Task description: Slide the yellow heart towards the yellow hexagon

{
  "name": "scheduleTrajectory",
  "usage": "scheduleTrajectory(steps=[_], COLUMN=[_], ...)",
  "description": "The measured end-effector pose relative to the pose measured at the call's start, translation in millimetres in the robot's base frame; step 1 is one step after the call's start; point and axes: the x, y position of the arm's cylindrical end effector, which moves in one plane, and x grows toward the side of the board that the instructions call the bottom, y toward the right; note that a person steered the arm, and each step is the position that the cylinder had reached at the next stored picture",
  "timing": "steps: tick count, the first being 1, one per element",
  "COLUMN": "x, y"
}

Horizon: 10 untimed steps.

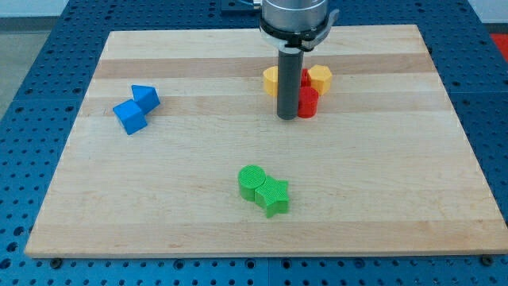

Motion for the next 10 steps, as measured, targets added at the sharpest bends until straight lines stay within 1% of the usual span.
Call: scheduleTrajectory(steps=[1, 4, 7, 8, 9, 10], x=[12.5, 13.5, 4.1, 10.0, 27.7, 29.3], y=[2.4, 31.1, 31.1, 28.7, 12.6, 9.2])
